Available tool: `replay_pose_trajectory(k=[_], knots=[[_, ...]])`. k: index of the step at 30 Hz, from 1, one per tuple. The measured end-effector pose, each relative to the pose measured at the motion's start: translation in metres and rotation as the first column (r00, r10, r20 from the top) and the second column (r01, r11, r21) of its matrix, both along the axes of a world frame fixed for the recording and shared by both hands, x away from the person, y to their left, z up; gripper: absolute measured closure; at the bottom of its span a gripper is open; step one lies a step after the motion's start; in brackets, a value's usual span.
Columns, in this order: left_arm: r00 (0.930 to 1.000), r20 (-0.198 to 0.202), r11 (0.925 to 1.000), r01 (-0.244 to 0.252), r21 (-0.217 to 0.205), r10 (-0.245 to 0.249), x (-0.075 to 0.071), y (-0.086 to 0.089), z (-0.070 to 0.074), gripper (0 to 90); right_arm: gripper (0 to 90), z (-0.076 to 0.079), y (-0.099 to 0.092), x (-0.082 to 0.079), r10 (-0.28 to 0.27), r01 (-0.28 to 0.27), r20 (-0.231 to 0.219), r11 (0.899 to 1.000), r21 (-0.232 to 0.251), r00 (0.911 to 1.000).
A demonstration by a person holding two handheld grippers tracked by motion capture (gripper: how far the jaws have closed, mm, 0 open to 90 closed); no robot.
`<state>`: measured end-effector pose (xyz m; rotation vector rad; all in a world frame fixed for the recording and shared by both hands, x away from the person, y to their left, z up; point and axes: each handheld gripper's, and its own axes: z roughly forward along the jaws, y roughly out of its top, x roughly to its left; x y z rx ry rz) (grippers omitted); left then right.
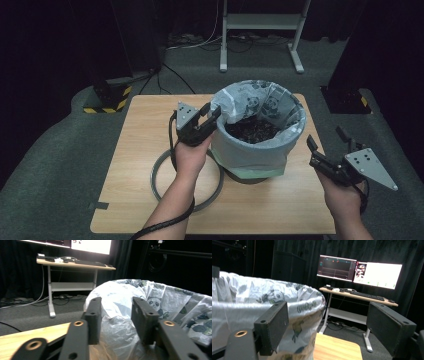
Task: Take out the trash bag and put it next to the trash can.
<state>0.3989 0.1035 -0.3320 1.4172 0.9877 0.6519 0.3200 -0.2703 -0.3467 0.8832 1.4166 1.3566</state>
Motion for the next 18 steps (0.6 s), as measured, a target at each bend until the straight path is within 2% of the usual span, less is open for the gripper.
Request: replay_pose_trajectory(k=[4, 6, 9, 10, 11, 14, 17, 18], knots=[[0.9996, 0.012, 0.9997, -0.024, -0.005, 0.025, -0.002, -0.001, 0.000, 69.2, 20.6, 0.008, 0.003, 0.002, 0.001, -0.001, 0.007, 1.000, -0.005, 1.0000], [0.9990, 0.022, 0.9992, -0.039, -0.013, 0.039, -0.002, 0.000, -0.001, 74.9, 23.8, 0.016, 0.006, 0.005, 0.006, -0.006, 0.009, 1.000, -0.016, 0.9999], [0.9976, 0.041, 0.9984, -0.057, 0.000, 0.057, -0.003, 0.001, 0.000, 84.9, 26.8, 0.023, 0.010, 0.008, 0.010, -0.010, 0.002, 1.000, -0.023, 0.9999], [0.9980, 0.041, 0.9988, -0.048, 0.003, 0.048, -0.003, 0.001, 0.000, 89.0, 27.4, 0.025, 0.012, 0.009, 0.008, -0.008, 0.002, 1.000, -0.027, 1.0000], [0.9980, 0.041, 0.9988, -0.048, 0.003, 0.048, -0.003, 0.001, 0.000, 89.5, 27.8, 0.026, 0.014, 0.011, 0.009, -0.009, -0.002, 1.000, -0.028, 1.0000], [0.9970, 0.066, 0.9982, -0.038, -0.046, 0.041, -0.004, 0.000, 0.003, 89.9, 28.5, 0.027, 0.018, 0.014, 0.016, -0.016, -0.004, 1.000, -0.024, 0.9999], [0.9940, 0.102, 0.9976, -0.035, -0.059, 0.041, -0.007, -0.002, 0.012, 89.9, 30.2, 0.027, 0.022, 0.018, 0.021, -0.022, -0.022, 1.000, -0.018, 0.9995], [0.9940, 0.102, 0.9976, -0.035, -0.059, 0.041, -0.007, -0.002, 0.012, 89.8, 31.2, 0.028, 0.022, 0.019, 0.023, -0.023, -0.027, 1.000, -0.021, 0.9994]])
